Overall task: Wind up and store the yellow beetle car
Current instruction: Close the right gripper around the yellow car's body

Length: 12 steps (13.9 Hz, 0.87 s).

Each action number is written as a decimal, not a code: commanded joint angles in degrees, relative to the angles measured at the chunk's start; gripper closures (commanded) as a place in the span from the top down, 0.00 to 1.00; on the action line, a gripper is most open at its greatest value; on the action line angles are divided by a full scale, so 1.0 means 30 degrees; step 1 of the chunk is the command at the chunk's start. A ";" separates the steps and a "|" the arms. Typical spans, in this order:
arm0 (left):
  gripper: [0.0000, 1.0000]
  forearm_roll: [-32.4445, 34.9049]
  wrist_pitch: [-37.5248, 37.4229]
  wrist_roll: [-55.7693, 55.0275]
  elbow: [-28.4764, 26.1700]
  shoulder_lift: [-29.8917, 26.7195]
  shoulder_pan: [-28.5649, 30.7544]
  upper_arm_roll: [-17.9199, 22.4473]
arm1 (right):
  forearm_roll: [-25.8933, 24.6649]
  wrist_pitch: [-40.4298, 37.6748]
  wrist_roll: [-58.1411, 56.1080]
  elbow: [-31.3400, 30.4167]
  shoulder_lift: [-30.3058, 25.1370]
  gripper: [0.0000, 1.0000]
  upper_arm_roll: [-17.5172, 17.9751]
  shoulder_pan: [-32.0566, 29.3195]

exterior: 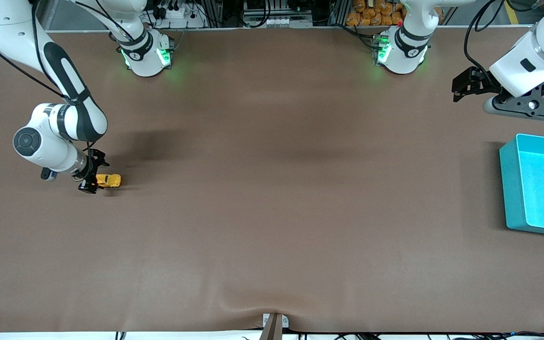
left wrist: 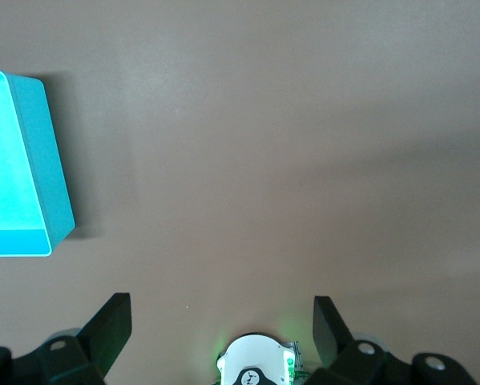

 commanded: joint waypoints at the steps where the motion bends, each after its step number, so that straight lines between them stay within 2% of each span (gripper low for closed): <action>1: 1.00 0.0090 0.0033 -0.0278 -0.0196 -0.0154 0.0092 -0.0123 | -0.0607 0.0019 0.0020 0.0352 0.0194 0.90 -0.0037 -0.0179; 4: 1.00 0.0090 0.0004 -0.0278 -0.0225 -0.0154 0.0121 -0.0123 | -0.0607 0.0077 -0.0214 0.0470 0.0281 0.81 -0.0009 -0.0442; 10: 1.00 0.0090 0.0004 -0.0278 -0.0255 -0.0154 0.0121 -0.0123 | -0.0549 0.0107 -0.0098 0.0470 0.0282 0.79 0.0021 -0.0296; 12: 1.00 0.0090 0.0004 -0.0278 -0.0284 -0.0154 0.0121 -0.0123 | -0.0548 0.0485 -0.0069 0.0440 0.0282 0.74 0.0021 -0.0296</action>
